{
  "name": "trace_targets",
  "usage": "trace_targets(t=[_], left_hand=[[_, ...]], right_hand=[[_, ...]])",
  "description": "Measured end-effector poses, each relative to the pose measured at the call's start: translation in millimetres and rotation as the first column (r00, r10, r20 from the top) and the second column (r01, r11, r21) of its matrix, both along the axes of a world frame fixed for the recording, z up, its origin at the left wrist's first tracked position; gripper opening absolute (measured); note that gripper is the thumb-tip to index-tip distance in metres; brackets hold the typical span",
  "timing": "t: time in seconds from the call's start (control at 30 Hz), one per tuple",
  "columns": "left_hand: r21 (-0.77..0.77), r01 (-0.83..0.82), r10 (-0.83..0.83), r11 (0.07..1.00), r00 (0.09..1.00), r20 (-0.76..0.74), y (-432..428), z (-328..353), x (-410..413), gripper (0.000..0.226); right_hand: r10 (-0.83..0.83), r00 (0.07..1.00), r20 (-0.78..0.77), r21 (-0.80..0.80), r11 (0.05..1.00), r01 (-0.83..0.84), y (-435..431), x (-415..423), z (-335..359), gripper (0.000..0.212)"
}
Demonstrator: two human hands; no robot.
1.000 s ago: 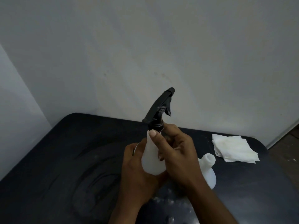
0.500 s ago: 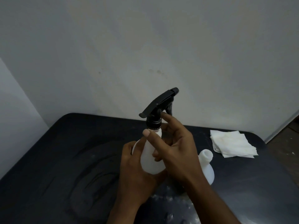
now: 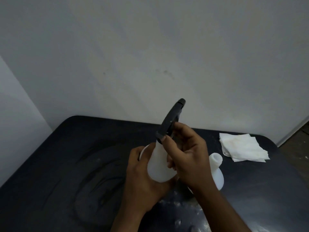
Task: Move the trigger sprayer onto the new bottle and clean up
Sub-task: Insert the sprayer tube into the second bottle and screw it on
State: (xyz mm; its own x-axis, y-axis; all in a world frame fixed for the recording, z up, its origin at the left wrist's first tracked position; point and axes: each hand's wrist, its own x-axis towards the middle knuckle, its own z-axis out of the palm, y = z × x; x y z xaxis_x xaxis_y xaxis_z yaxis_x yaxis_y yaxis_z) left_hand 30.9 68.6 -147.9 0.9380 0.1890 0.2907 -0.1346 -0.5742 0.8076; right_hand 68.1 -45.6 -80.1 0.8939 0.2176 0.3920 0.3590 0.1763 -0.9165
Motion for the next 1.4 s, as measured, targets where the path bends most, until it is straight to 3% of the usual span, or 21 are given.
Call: trace_targets(t=[0.27,0.37,0.57,0.73,1.0,1.23,1.4], left_hand=[[-0.033,0.052,-0.051,0.998,0.998,0.026,6.8,4.3,-5.7,0.076],[0.017,0.071,-0.072,0.997,0.997,0.029,10.0,9.1,-9.7,0.078],[0.089,0.012,-0.014,0.996,1.000,0.020,9.7,12.8,-17.3,0.084],[0.099,-0.021,0.019,0.995,1.000,0.020,3.0,14.9,-17.3,0.082],[0.072,-0.041,0.041,0.997,0.999,0.005,-3.9,10.9,-18.3,0.088],[0.065,-0.102,0.101,0.993,0.995,0.028,-6.3,19.0,-15.7,0.086],[0.064,-0.102,0.101,0.993,0.995,0.010,-6.8,15.5,-16.7,0.087]], right_hand=[[0.138,0.990,-0.016,-0.026,0.990,-0.139,-11.0,3.1,8.9,0.014],[0.011,1.000,-0.016,0.052,0.999,-0.010,-8.9,-7.5,3.6,0.020],[-0.268,0.947,-0.177,0.191,0.935,0.300,14.4,-27.0,-0.4,0.031],[-0.254,0.959,-0.124,0.098,0.959,0.266,14.5,-26.5,2.6,0.022],[-0.362,0.926,-0.104,0.045,0.929,0.368,11.0,-25.6,2.4,0.023],[-0.202,0.979,-0.035,0.016,0.979,0.203,6.8,-27.7,-0.2,0.018],[-0.198,0.968,-0.152,0.139,0.966,0.219,7.5,-23.2,-4.2,0.028]])
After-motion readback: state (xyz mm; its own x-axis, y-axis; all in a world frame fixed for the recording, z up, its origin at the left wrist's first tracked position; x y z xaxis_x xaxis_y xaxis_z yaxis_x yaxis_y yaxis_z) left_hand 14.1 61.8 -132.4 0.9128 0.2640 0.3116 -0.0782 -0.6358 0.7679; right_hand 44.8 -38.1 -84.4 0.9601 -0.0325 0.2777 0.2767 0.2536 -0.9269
